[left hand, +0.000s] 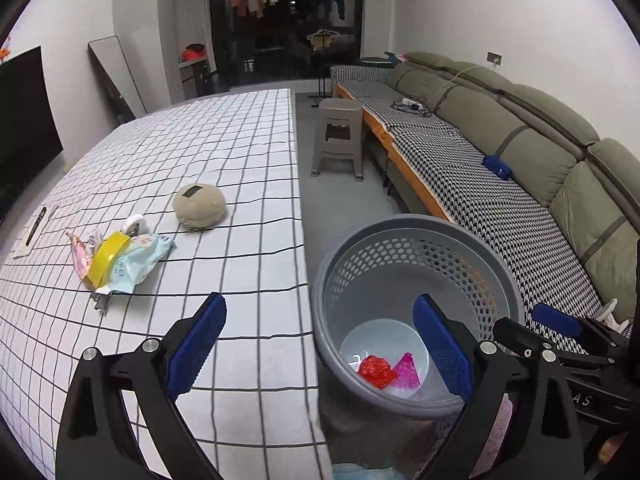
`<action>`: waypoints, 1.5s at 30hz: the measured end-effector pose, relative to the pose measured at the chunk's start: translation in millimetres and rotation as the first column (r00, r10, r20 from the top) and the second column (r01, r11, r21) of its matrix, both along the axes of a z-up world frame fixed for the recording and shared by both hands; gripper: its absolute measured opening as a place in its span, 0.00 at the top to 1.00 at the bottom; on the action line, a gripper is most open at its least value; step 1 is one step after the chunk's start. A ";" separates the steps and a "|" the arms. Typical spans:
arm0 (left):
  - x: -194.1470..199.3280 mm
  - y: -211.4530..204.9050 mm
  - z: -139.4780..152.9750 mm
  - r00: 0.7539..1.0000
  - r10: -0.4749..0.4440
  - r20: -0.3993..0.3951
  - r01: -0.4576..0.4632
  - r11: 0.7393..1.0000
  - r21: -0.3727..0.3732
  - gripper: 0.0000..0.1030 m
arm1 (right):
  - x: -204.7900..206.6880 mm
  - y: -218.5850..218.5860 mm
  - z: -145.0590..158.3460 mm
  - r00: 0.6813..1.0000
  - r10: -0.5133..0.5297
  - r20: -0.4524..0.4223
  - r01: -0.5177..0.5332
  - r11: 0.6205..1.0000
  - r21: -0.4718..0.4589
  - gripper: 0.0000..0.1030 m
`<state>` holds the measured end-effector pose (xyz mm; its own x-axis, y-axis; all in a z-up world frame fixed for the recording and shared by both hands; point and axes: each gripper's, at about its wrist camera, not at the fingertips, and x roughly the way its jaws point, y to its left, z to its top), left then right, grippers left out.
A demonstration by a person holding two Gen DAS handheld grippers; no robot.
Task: Collect trash
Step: 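Move both open tools back over the table toward the remaining trash, then close the right tool on the beige fuzzy ball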
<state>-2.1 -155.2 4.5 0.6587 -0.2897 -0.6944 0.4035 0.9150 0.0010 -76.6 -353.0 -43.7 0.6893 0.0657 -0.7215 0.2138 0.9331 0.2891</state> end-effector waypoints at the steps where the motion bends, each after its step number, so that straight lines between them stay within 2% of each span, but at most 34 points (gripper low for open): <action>1: 0.0 4.5 0.5 1.000 0.008 0.001 -0.008 1.000 -0.002 0.10 | 1.2 3.7 1.2 1.000 0.006 0.002 -0.006 1.000 -0.003 0.25; 13: 5.0 58.5 5.7 0.995 0.098 0.015 -0.098 0.995 -0.016 0.10 | 18.6 47.9 6.9 0.996 0.086 0.010 -0.086 0.996 -0.015 0.25; 21: 17.0 103.7 -0.1 0.982 0.187 0.010 -0.187 0.982 -0.003 0.10 | 47.2 83.7 3.5 0.986 0.169 0.001 -0.169 0.985 -0.024 0.25; 35: 51.0 184.6 -10.4 0.931 0.365 -0.006 -0.365 0.931 0.004 0.10 | 122.1 151.2 1.2 0.942 0.334 -0.020 -0.335 0.941 -0.054 0.25; 45: 74.1 225.2 -16.3 0.895 0.446 -0.014 -0.446 0.895 0.003 0.10 | 185.1 181.4 4.9 0.919 0.393 -0.023 -0.393 0.917 -0.070 0.25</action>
